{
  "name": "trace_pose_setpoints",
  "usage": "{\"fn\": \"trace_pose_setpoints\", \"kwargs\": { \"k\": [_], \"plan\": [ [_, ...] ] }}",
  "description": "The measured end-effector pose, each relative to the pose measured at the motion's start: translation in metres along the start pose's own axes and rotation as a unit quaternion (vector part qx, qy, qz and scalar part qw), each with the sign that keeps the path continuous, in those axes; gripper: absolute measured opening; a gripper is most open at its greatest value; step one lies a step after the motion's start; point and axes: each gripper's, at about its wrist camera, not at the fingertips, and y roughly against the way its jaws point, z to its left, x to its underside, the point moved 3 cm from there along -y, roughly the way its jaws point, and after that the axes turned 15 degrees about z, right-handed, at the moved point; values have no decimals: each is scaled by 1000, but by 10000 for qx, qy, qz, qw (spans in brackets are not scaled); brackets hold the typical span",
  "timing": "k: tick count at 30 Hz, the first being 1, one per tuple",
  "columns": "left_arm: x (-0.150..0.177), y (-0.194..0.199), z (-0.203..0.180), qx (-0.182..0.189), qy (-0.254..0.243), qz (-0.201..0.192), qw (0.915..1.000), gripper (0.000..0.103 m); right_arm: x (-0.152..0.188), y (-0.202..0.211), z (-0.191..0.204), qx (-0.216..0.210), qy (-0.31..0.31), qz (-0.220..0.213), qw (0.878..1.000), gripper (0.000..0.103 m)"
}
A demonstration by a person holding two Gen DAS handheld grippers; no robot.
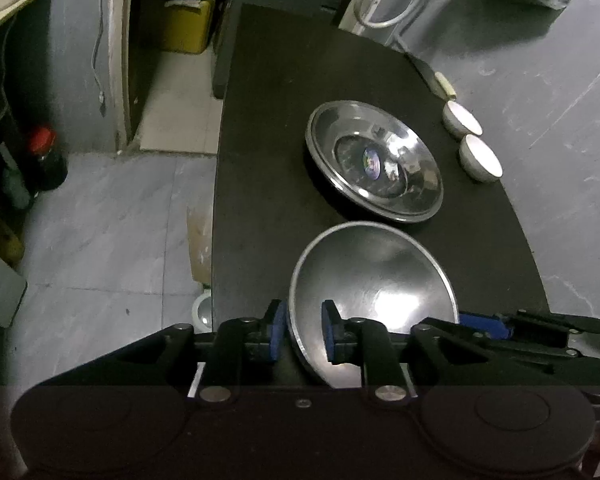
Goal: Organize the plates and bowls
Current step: 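Lower the steel bowl onto the plate stack and open both tools, then move both tools to the nearer red-rimmed white bowl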
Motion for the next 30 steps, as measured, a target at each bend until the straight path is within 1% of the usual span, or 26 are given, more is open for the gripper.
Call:
{"fn": "trace_pose_setpoints", "kwargs": {
  "k": [1,2,3,4,5,6,7,8,9,10,12,14,16,18,21,25,27,30],
  "plan": [
    [0,2,0,-8,-15,-32,10000,31,0,1,0,15,-25,-32,10000,31],
    [0,4,0,-16,-35,-84,10000,36,1,3,-1,31,-47,-76,10000,33],
    [0,6,-1,-21,-51,-150,9999,41,2,4,-1,65,-70,-121,9999,38],
    [0,8,0,-30,-63,-208,9998,43,3,6,-1,97,-96,-164,9998,41],
    [0,10,-1,-43,-81,-281,9996,50,4,7,-2,123,-127,-202,9996,45],
    [0,12,-2,-77,-98,-359,9993,60,5,8,-3,148,-159,-238,9995,50],
    [1,14,-3,-122,-117,-438,9989,66,7,10,-4,179,-203,-289,9992,54],
    [0,16,-4,-172,-140,-531,9983,80,9,13,-6,207,-258,-362,9988,60],
    [0,19,-6,-229,-171,-651,9975,89,11,16,-8,231,-314,-443,9983,65],
    [0,21,-7,-267,-199,-754,9966,92,13,19,-10,264,-385,-542,9974,68],
    [-2,25,-12,-289,-249,-968,9946,102,18,25,-15,363,-554,-748,9950,82],
    [-4,28,-15,-194,-296,-1138,9929,102,23,32,-23,442,-740,-924,9920,87],
    [-7,32,-20,-98,-309,-1324,9907,102,28,38,-30,496,-902,-1092,9887,89],
    [-12,38,-26,48,-298,-1603,9866,102,33,48,-38,627,-1050,-1314,9838,98],
    [-26,42,-41,189,-358,-1810,9827,102,38,64,-49,860,-1211,-1626,9754,102],
    [-48,36,-64,188,-566,-1869,9806,102,38,78,-68,1176,-1262,-1839,9677,103],
    [-62,31,-77,112,-684,-1891,9795,102,34,83,-79,1274,-1276,-1882,9655,103],
    [-83,22,-92,55,-769,-1830,9801,102,19,86,-96,1353,-1305,-1925,9631,103]
  ]
}}
